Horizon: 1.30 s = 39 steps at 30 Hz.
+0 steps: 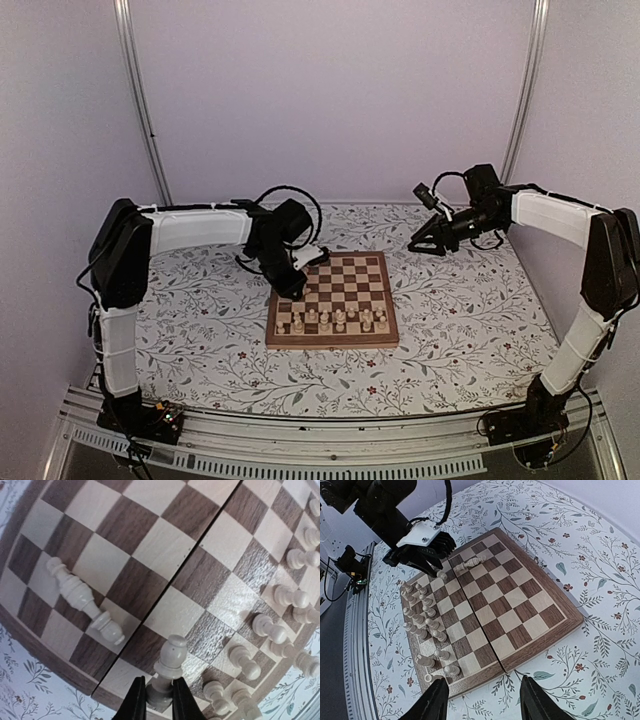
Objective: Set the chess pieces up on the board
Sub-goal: Pick up the chess piece from the chessboard, then place the chess piece on the chessboard.
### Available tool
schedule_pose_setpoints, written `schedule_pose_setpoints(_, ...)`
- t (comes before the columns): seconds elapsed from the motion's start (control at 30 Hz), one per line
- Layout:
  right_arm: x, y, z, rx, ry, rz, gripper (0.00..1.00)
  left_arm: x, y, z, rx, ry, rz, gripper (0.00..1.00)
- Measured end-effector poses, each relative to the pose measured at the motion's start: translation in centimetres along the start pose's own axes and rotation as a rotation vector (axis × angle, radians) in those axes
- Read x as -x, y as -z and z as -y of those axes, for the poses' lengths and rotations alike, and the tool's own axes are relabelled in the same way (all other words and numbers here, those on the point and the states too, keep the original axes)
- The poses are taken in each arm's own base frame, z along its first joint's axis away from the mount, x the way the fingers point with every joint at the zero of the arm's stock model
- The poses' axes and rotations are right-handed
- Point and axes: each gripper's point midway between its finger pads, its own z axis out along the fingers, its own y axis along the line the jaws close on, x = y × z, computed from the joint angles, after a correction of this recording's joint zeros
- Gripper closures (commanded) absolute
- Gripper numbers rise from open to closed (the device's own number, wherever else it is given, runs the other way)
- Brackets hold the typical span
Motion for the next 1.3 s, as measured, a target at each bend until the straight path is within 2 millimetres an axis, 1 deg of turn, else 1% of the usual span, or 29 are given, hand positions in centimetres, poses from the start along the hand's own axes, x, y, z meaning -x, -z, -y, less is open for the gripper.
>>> schedule_pose_setpoints(0.1,0.9,-0.6,-0.9,0.02,-0.007,0.01,0.49,1.1,2.6,-0.8,0.017,0.014,0.091,0.89)
schedule_pose_setpoints(0.13,1.4,-0.9,-1.5,0.031,-0.002,0.012,0.48,1.7,3.8,-1.0,0.023,0.018,0.136,0.89)
schedule_pose_setpoints(0.23,4.0,-2.0,-3.6,0.073,0.038,0.031,0.47,3.3,7.0,-1.1,0.024,0.025,0.262,0.88)
schedule_pose_setpoints(0.3,5.9,-2.8,-5.0,0.109,0.065,0.05,0.47,4.1,8.5,-0.7,0.011,0.028,0.333,0.88)
schedule_pose_setpoints(0.33,6.9,-3.0,-5.3,0.123,0.072,0.065,0.46,4.4,9.0,-0.5,-0.002,0.03,0.364,0.88)
schedule_pose_setpoints(0.4,8.4,-4.2,-6.8,0.173,0.078,0.075,0.46,4.7,9.9,0.3,-0.036,0.032,0.422,0.88)
schedule_pose_setpoints(0.5,9.5,-5.8,-7.7,0.23,0.057,0.078,0.46,4.9,10.4,1.2,-0.078,0.037,0.486,0.88)
schedule_pose_setpoints(0.57,9.7,-6.9,-8.1,0.267,0.027,0.071,0.46,4.9,10.6,1.7,-0.102,0.042,0.518,0.87)
schedule_pose_setpoints(0.73,9.2,-9.4,-8.8,0.326,-0.034,0.033,0.45,5.6,11.7,2.7,-0.143,0.034,0.585,0.86)
schedule_pose_setpoints(0.9,9.5,-11.2,-10.1,0.361,-0.038,0.01,0.46,6.2,12.1,3.7,-0.159,0.018,0.612,0.86)
schedule_pose_setpoints(0.97,9.6,-11.6,-10.6,0.372,-0.035,0.004,0.47,6.3,12.2,4.1,-0.165,0.012,0.615,0.86)
schedule_pose_setpoints(1.1,9.5,-12.4,-11.5,0.391,-0.038,-0.011,0.53,6.3,12.4,4.4,-0.17,0.006,0.618,0.86)
schedule_pose_setpoints(1.3,8.9,-13.0,-11.9,0.417,-0.058,-0.028,0.56,6.5,13.3,4.7,-0.17,-0.001,0.639,0.86)
